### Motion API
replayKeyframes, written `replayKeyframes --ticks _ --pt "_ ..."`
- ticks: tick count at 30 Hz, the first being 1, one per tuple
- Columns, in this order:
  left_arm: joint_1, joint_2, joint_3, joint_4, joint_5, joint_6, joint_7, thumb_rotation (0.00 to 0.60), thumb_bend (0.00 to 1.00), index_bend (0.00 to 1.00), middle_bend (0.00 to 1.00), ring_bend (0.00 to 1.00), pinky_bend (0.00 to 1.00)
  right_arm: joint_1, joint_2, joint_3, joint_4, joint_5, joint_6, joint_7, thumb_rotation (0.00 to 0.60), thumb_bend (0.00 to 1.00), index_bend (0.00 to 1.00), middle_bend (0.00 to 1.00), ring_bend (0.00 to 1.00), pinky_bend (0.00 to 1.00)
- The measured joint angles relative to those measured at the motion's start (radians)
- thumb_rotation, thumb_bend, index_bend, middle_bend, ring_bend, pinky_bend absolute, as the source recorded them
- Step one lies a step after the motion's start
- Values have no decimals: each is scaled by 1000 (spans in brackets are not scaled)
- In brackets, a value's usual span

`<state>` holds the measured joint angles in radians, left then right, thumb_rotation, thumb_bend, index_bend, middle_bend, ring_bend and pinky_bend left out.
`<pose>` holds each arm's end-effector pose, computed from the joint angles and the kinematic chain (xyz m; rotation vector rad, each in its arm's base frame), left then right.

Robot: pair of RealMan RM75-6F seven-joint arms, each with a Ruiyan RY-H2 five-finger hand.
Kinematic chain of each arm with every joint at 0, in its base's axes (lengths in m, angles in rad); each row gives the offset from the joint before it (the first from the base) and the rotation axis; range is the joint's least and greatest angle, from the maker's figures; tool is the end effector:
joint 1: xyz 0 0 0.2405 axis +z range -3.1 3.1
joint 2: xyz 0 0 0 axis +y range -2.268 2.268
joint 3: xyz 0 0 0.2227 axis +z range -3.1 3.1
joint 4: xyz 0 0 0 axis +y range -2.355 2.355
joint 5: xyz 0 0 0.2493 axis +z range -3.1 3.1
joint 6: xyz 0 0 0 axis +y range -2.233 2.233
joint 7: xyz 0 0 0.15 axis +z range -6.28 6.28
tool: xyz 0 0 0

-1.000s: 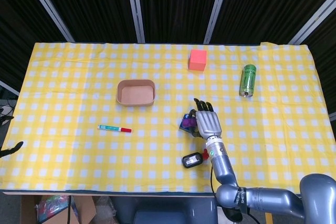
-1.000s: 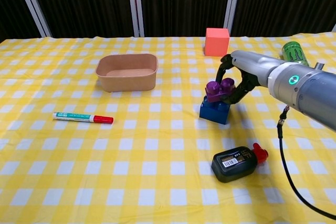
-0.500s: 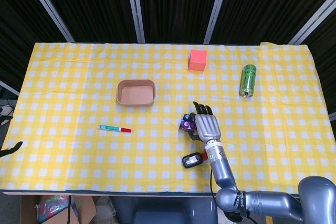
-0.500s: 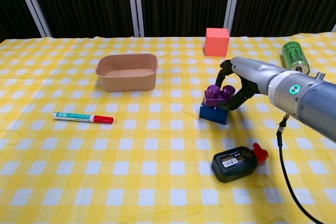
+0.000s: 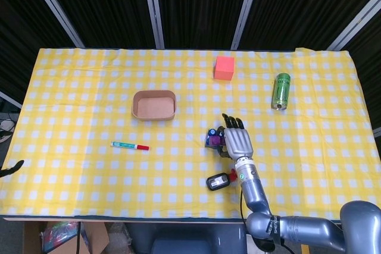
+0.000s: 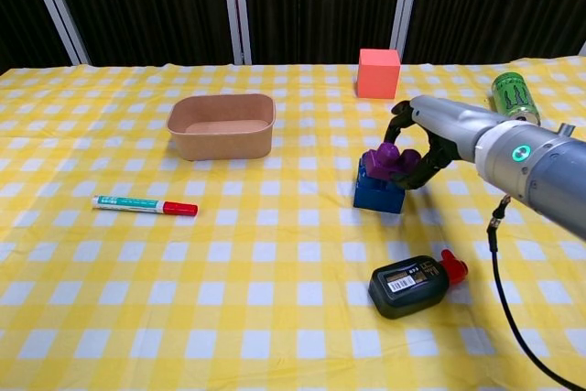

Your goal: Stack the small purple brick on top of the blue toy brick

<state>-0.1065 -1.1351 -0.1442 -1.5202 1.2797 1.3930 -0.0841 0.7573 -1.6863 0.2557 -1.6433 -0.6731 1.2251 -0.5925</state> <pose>-0.3374 0.2163 0.1314 -1.1684 -0.9875 -0.8531 -0.0896 -0.3088 -0.0686 1.5481 -1.2376 0.8561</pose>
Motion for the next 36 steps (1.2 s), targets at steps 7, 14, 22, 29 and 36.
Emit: replayKeyframes --ticks 7,14,22,29,36 --pt "-2 -5 4 -10 6 7 31 600 210 260 88 0 47 -37 67 -5 -56 -18 22 12 600 511 596 1 0 0" --pt "-5 -13 5 -19 5 10 61 600 210 261 88 0 47 -68 118 -10 -102 -35 32 30 600 512 596 1 0 0" --pt "-8 -16 3 -19 2 7 62 600 210 261 88 0 47 -48 87 -10 -103 -38 28 -6 600 512 596 1 0 0" --pt "-10 -13 1 -12 -2 -3 42 600 210 261 88 0 47 -14 25 -1 -84 -21 32 -53 600 513 596 1 0 0" --pt "-9 -10 3 -11 4 -4 28 600 211 261 88 0 47 20 -27 14 -58 -3 30 -93 600 513 596 1 0 0"
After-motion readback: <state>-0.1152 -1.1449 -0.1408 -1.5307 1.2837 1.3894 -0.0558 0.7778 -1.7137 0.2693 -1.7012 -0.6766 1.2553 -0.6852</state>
